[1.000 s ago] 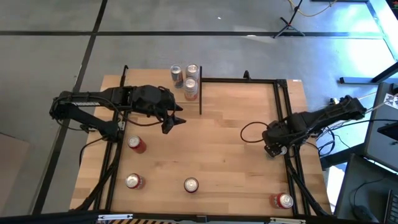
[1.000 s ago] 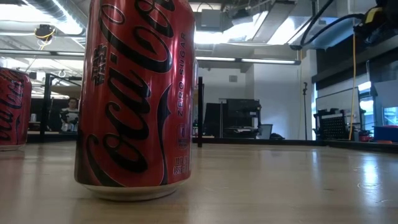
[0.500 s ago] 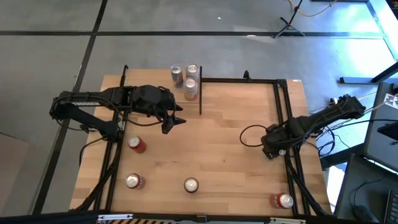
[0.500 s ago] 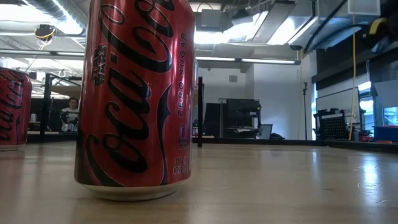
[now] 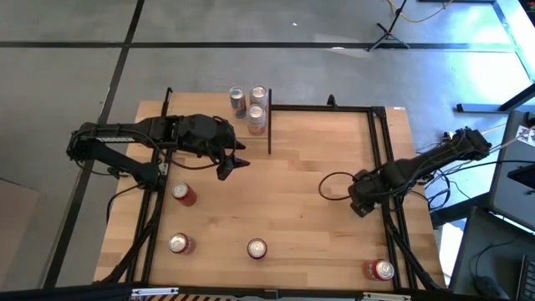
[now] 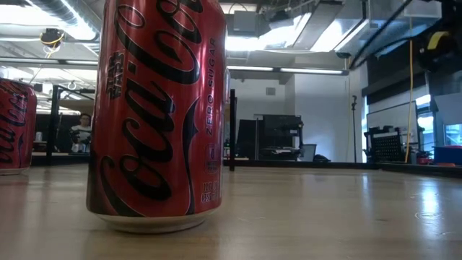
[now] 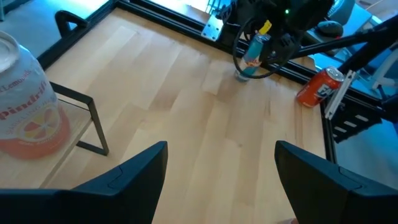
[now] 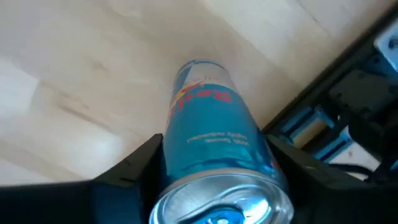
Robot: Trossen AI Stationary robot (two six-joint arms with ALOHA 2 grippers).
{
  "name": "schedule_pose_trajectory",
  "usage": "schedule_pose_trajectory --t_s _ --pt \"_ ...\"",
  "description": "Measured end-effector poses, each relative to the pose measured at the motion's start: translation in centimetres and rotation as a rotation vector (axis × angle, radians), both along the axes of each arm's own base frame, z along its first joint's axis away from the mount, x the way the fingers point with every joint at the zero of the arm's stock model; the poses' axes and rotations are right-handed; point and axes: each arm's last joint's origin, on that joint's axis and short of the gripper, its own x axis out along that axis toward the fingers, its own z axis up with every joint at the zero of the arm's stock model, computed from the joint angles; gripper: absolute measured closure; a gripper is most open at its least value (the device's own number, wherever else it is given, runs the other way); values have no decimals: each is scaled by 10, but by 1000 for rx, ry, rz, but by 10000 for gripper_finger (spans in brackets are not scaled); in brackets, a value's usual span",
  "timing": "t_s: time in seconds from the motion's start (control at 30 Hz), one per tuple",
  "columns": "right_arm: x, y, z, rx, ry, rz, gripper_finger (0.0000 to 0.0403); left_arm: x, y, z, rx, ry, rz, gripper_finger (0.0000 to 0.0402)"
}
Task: Place canned beverage on shelf
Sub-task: Move the blue soda can to the center of the table
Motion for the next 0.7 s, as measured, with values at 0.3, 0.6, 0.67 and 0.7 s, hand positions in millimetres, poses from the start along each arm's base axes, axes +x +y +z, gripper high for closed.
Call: schedule_pose_trajectory --t_s 0.3,0.6,0.67,0.7 --pt "21 2 28 -147 -300 218 190 -5 -6 -5 -8 68 -67 117" --pt "90 1 57 -268 -434 480 190 -17 -10 -3 -4 97 -117 118" --pt "111 0 62 -283 -427 538 190 -25 -10 4 12 67 -126 118" --pt "123 -2 63 -287 -423 560 190 -28 -10 6 21 56 -131 118"
